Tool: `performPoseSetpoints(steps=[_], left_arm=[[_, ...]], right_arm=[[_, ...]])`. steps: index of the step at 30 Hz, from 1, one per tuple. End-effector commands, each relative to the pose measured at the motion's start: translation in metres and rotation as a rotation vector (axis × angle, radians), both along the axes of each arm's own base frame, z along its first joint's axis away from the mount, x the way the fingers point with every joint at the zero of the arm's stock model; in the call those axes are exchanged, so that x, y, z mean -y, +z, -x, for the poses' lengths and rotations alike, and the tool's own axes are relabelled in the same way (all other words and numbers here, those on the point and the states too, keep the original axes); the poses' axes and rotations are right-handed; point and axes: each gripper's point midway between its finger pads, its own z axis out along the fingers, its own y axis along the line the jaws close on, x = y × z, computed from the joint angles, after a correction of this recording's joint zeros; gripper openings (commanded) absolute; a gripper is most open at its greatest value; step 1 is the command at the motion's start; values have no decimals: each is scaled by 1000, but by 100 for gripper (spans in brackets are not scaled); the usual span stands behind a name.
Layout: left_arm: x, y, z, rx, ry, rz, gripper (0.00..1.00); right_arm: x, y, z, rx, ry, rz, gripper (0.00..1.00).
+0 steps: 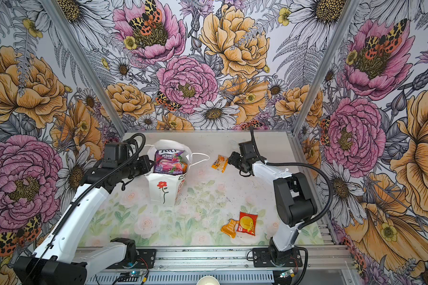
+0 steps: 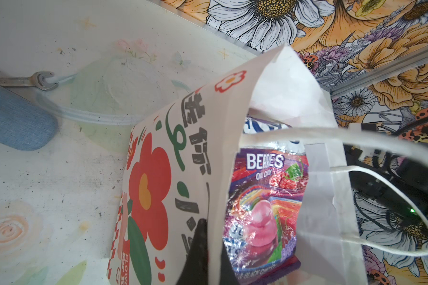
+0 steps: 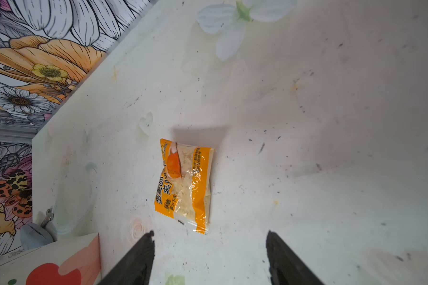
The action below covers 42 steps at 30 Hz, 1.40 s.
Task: Place the snacks into the paper bag
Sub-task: 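Lower the right gripper and grasp the small yellow packet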
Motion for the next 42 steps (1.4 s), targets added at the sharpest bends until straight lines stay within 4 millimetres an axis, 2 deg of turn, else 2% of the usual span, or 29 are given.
performPoseSetpoints(steps=[1,8,14,21,27,32,35,39,42], left_arm=[[5,22,-14,100,-20,33,4],[4,22,-14,97,-21,39,4],[4,19,-15,89,-18,37,4],[4,21,-14,95,-19,38,4],[6,22,-14,94,-27,47,5],[6,23,-12,99,-28,46,5],[5,24,-12,101,-27,45,5],[6,23,-13,99,-28,46,5],[5,23,-13,99,-27,45,5]], right_arm=[[-18,2,-18,18,37,-49,72],[-42,-23,-33,-32,127,-53,66],[-35,-53,-37,-115,86,3,67],[-42,-70,-43,-155,99,16,65],[-53,-72,-48,-157,131,10,46],[-54,-69,-48,-148,132,20,20],[-53,-61,-45,-132,131,31,9],[-49,-49,-39,-108,131,48,2],[-47,-42,-35,-96,136,55,0]])
